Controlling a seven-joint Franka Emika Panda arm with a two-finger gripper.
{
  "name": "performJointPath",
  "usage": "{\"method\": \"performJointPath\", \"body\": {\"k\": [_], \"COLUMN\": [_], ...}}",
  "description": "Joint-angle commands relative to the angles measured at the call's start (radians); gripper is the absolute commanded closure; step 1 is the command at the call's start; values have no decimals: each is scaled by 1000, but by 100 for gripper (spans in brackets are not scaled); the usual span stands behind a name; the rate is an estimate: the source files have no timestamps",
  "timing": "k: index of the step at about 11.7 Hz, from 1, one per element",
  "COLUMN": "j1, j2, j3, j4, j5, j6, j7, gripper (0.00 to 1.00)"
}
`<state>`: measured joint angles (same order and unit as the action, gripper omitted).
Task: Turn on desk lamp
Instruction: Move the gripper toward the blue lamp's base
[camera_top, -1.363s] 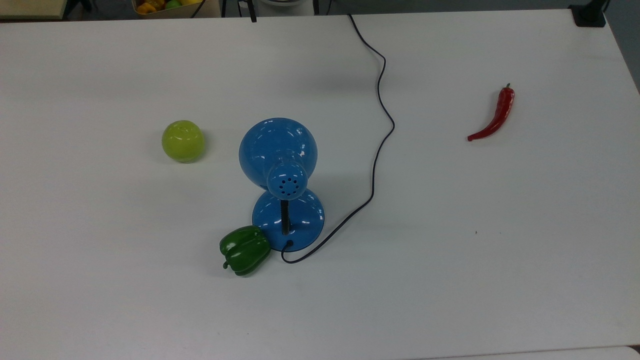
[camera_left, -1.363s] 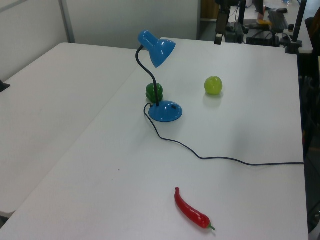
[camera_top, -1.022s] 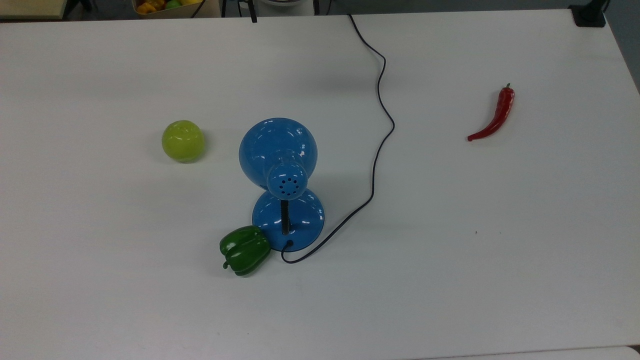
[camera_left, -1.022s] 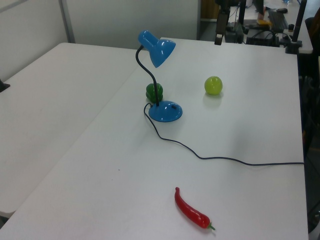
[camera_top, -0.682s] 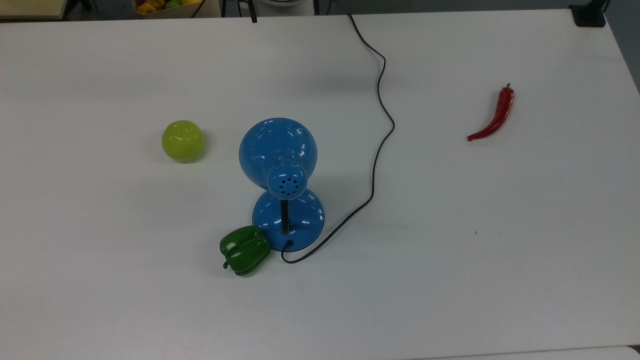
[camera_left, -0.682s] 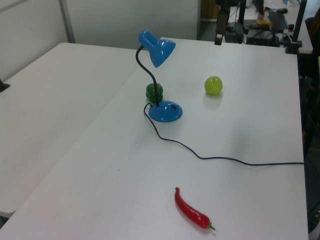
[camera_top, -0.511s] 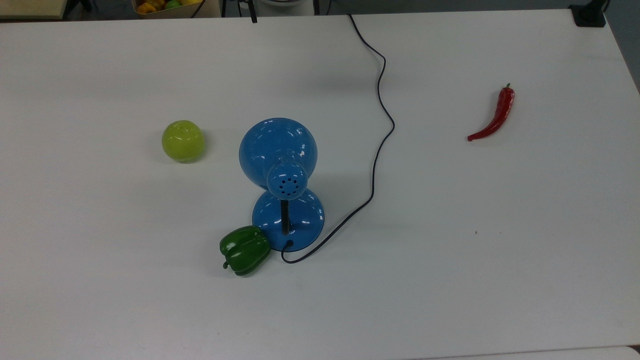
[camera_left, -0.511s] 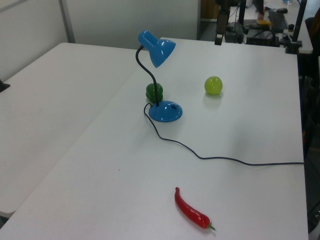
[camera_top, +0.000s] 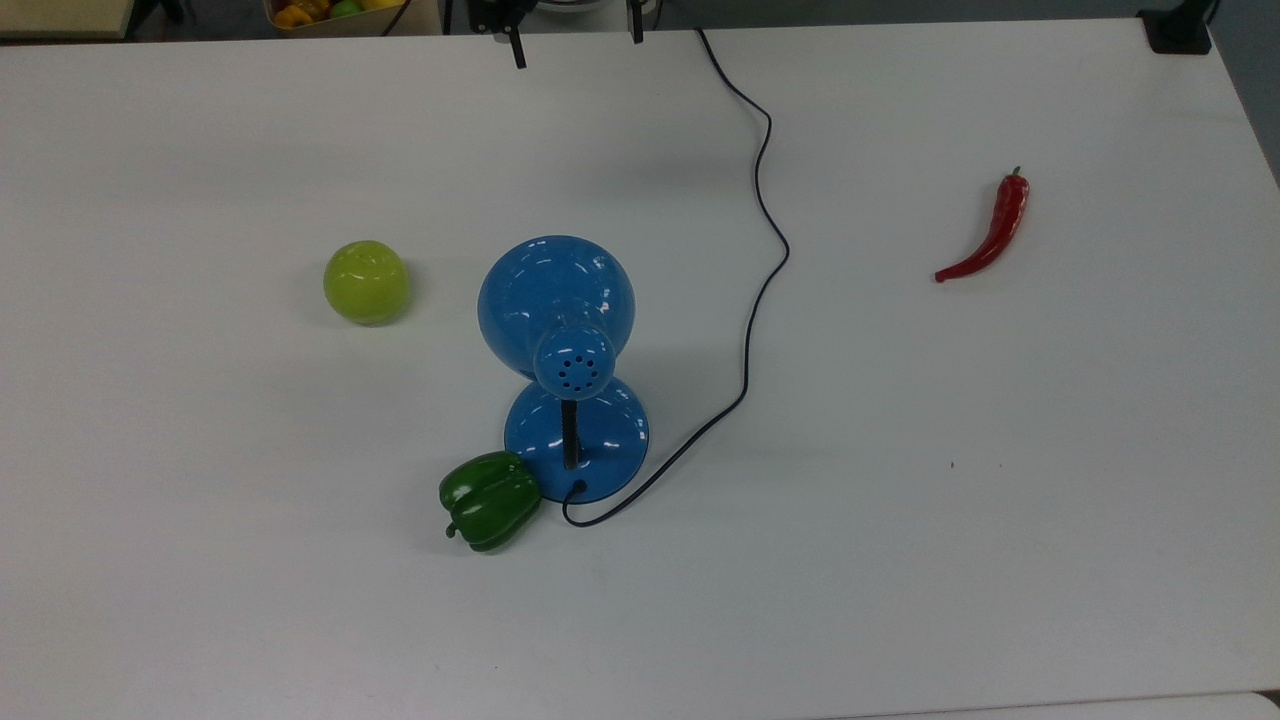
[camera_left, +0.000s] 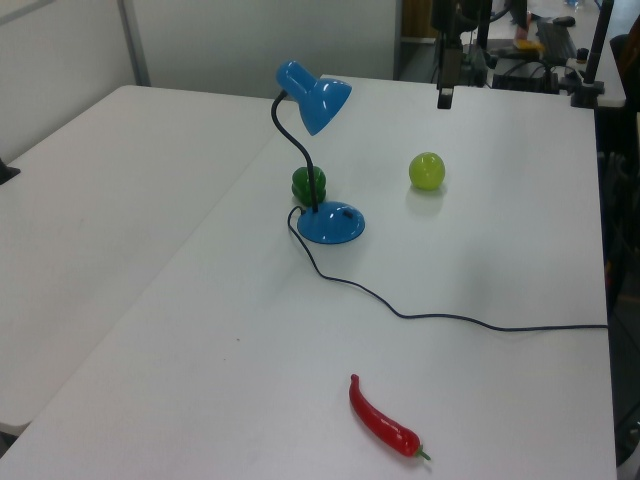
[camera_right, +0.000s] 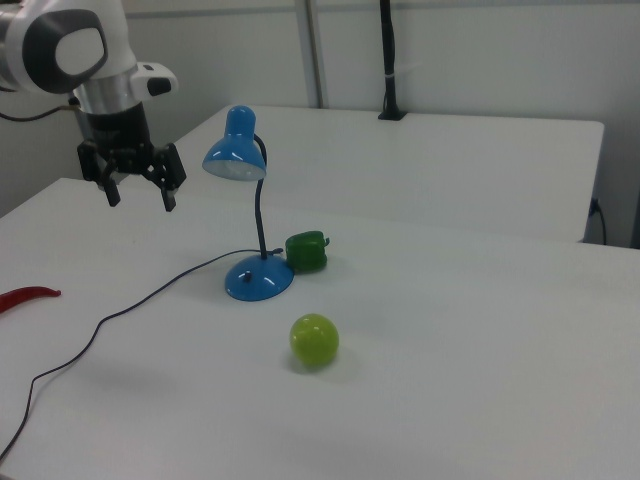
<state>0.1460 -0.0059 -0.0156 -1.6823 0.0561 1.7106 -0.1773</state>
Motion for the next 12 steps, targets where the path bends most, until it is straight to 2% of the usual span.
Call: {"method": "performJointPath", "body": {"k": [1, 8, 12], "j1": [-6, -5, -5], "j2": [-28, -39, -37], "j3": [9, 8, 9], "j4": [-98, -258, -348], "j5": [-4, -111, -120], "j6": [24, 86, 170], "j7": [-18, -10, -10], "gripper": [0, 0, 0]}}
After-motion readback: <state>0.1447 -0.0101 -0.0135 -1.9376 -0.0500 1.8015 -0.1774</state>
